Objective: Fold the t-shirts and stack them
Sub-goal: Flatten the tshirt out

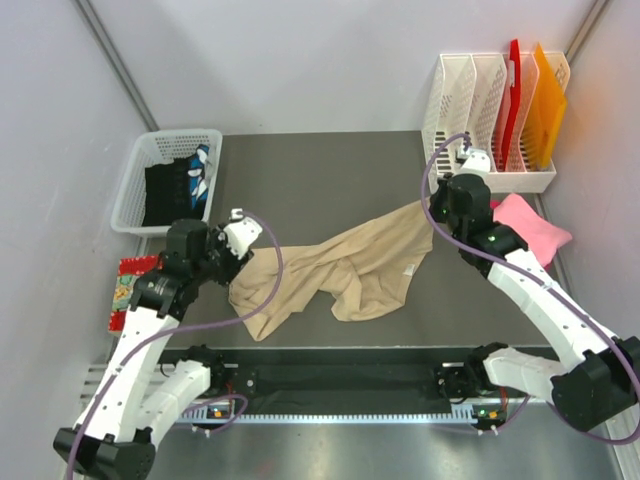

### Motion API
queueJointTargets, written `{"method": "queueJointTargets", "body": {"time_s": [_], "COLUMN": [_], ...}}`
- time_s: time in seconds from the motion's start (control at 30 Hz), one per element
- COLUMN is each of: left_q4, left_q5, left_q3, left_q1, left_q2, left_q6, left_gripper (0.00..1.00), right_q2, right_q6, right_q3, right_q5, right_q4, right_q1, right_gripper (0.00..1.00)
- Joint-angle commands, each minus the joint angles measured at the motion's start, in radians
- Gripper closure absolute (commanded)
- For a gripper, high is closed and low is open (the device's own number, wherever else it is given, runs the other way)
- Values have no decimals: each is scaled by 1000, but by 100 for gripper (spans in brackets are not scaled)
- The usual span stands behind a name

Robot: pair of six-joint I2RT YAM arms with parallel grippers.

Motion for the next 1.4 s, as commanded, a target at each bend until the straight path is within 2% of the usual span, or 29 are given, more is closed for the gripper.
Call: {"method": "queueJointTargets", "body": {"time_s": [0.0, 0.07, 0.2, 0.3, 0.53, 0.73, 0.93, 1.37], "left_q4": [269, 399, 461, 487, 549, 578, 557, 527], "left_q5": [-151, -230, -294, -281, -267, -261, -226, -187], "left_q3": [-39, -68, -64, -45, -22, -1, 34, 90], "left_q1": [4, 10, 17, 43, 107, 116, 125, 161], "left_q2": [176, 271, 542, 633, 683, 762, 836, 957], "left_q6": [-95, -120, -149, -158, -186, -194, -206, -201], "left_gripper": [53, 59, 63, 62, 61, 59, 55, 54], "right_q2": [-27, -21, -17, -20, -4, -15, -17, -18], "right_q6": [-23, -23, -21, -23, -23, -21, -24, -24], "right_q3": [-10, -14, -22, -33, -34, -36, -39, -42], "right_q5": [-9, -14, -25, -29, -46, -52, -51, -52], "right_q4": [58, 65, 72, 79, 87, 87, 87, 87], "right_q1": [-18, -18, -21, -23, -23, -23, -21, -21], "right_gripper": [100, 100, 100, 100, 100, 100, 100, 100]}}
